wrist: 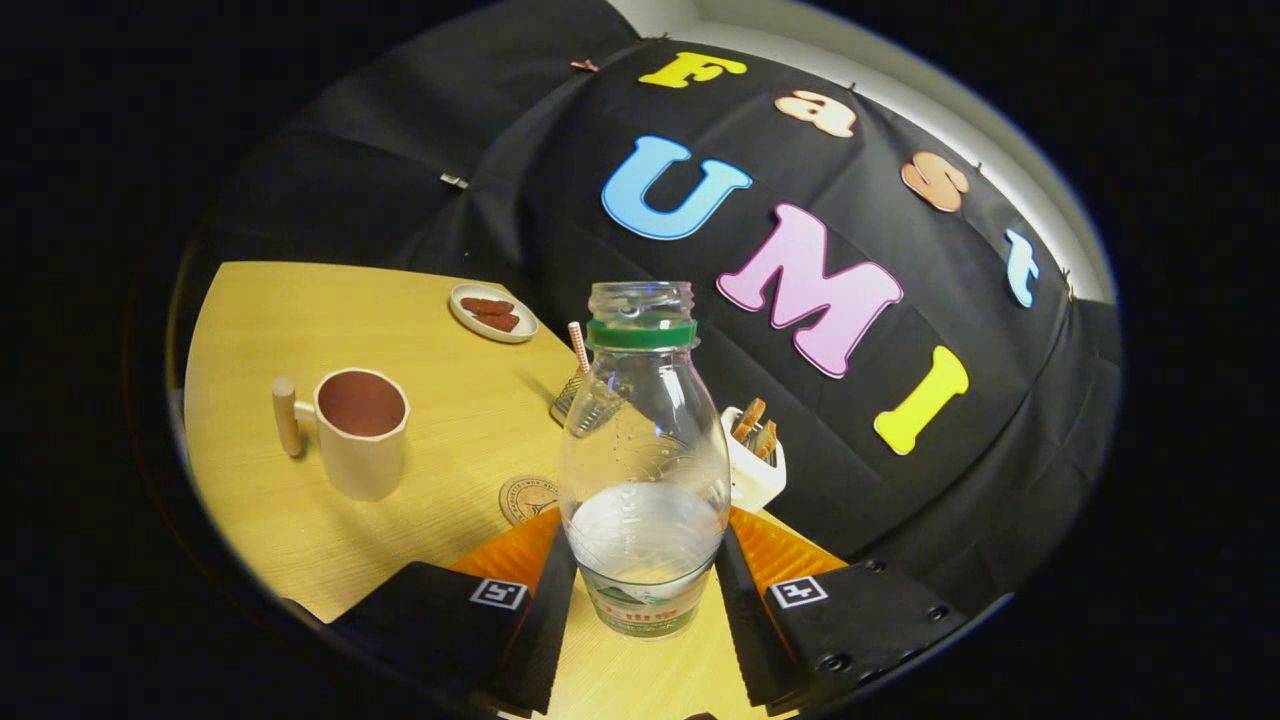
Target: Take the bottle from table, then pour the juice into the cup, finally place the bottle on the coaster
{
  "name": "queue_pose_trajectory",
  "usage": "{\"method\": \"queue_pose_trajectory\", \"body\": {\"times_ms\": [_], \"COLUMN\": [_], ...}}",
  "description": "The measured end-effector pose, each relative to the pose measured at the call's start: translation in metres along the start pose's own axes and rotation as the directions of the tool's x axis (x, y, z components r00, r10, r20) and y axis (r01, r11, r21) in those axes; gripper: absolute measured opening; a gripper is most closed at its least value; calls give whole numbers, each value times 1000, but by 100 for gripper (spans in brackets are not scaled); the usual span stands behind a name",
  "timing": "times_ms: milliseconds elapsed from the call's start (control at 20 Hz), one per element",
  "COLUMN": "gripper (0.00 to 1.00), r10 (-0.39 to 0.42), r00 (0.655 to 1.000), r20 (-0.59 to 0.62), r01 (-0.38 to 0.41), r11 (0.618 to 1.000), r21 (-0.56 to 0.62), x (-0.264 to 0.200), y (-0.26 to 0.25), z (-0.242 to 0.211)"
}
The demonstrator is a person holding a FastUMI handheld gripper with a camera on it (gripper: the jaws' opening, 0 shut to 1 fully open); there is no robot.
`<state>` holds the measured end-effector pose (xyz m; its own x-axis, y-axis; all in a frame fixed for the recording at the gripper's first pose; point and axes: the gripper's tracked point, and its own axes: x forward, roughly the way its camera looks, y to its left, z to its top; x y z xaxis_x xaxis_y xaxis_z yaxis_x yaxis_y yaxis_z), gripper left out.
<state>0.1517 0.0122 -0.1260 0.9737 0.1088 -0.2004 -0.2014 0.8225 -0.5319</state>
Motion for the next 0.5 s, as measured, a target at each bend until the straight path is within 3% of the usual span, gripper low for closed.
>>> {"method": "queue_pose_trajectory", "body": {"times_ms": [500], "gripper": [72], "r10": [69], "r00": [998], "r20": [-12], "r01": [-70], "r11": [968], "r21": [-242], "x": [15], "y": [63], "z": [18]}}
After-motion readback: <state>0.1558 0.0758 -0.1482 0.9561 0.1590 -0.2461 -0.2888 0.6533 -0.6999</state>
